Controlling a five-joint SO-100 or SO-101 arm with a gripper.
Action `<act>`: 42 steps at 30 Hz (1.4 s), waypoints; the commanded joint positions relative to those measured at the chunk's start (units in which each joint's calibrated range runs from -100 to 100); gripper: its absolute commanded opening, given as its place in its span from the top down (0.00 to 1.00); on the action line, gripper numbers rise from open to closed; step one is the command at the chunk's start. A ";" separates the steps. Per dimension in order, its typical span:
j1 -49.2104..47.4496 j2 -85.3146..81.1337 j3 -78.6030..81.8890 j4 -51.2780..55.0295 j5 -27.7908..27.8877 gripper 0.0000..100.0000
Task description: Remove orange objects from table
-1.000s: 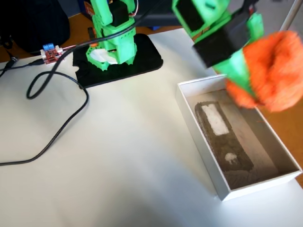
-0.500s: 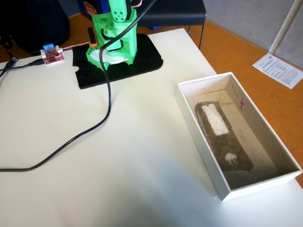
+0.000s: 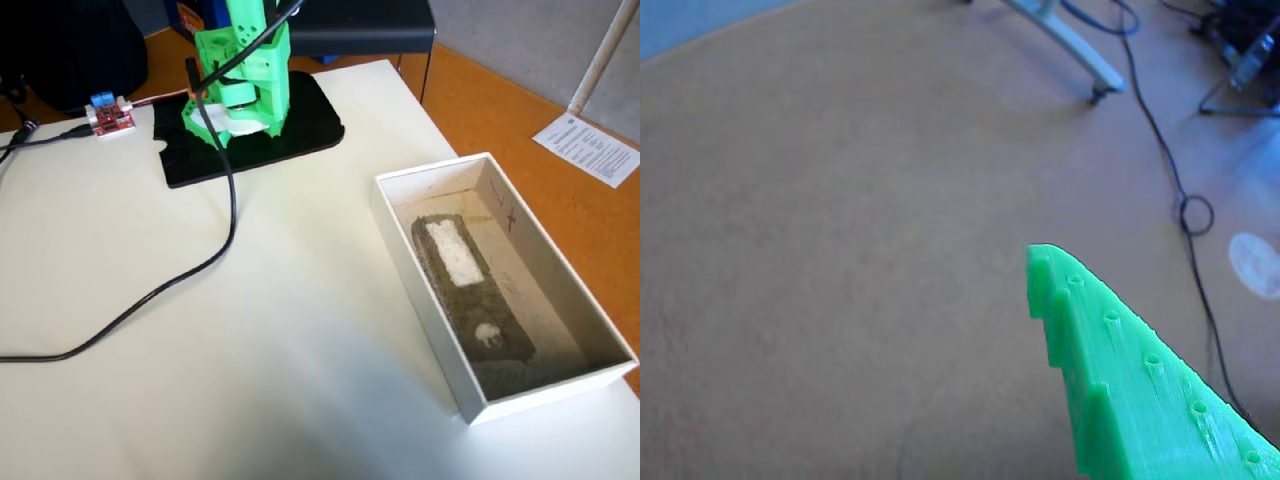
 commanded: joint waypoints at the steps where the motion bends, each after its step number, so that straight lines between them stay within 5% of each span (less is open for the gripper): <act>1: 5.64 -6.80 3.98 0.15 -2.64 0.16; 10: 46.08 -34.08 49.72 2.83 -4.49 0.20; 15: 60.58 -50.78 64.45 19.53 -8.99 0.20; 28: 64.94 -88.80 80.24 62.41 -12.11 0.20; 30: 65.38 -92.91 81.02 63.55 -15.87 0.20; 34: 65.97 -93.84 87.51 60.71 -12.36 0.21; 42: 66.19 -93.84 89.45 59.58 -16.07 0.15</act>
